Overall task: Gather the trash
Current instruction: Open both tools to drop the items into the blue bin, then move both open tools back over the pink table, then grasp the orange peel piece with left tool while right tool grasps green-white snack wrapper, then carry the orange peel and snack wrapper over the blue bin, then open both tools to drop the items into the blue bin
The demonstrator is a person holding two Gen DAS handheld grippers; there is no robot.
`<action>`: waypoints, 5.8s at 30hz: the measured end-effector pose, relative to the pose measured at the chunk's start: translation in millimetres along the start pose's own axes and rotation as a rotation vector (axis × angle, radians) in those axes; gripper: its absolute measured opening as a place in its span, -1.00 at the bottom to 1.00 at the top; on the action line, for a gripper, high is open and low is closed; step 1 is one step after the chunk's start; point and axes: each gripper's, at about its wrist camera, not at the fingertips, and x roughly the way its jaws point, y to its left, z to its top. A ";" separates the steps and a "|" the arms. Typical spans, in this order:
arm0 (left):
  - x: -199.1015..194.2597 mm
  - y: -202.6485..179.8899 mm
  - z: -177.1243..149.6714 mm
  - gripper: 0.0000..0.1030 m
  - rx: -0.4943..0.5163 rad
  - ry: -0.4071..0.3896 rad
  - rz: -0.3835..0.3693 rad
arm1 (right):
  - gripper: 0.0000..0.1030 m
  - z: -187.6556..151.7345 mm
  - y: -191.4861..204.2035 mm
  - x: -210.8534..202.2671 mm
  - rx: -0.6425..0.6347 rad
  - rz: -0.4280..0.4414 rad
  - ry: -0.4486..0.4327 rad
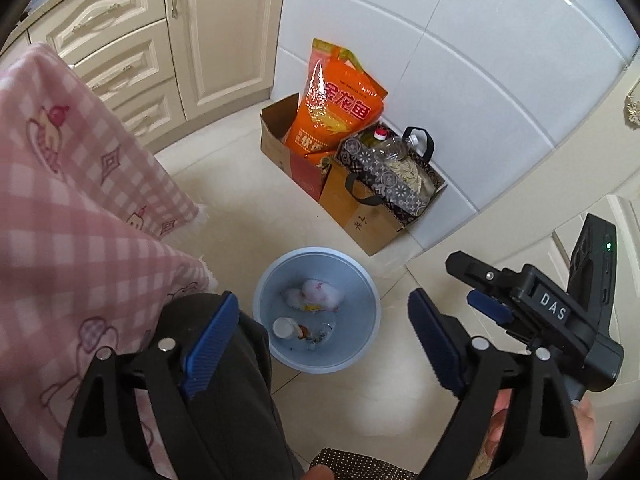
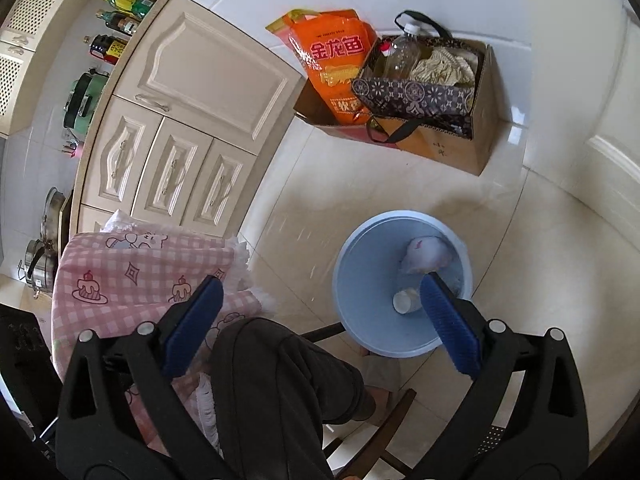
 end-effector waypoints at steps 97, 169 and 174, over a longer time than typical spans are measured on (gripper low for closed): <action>-254.6 432.0 -59.4 0.82 -0.608 -0.398 0.376 | 0.88 -177.0 471.7 94.2 -1.001 0.108 0.102; -144.0 -32.2 -17.7 -0.32 0.266 -0.316 0.000 | -0.57 -4.1 123.7 -114.7 -0.413 0.110 -0.168; -79.5 -51.1 -10.3 -0.31 0.326 -0.210 0.064 | -0.57 8.8 96.0 -78.7 -0.354 0.089 -0.107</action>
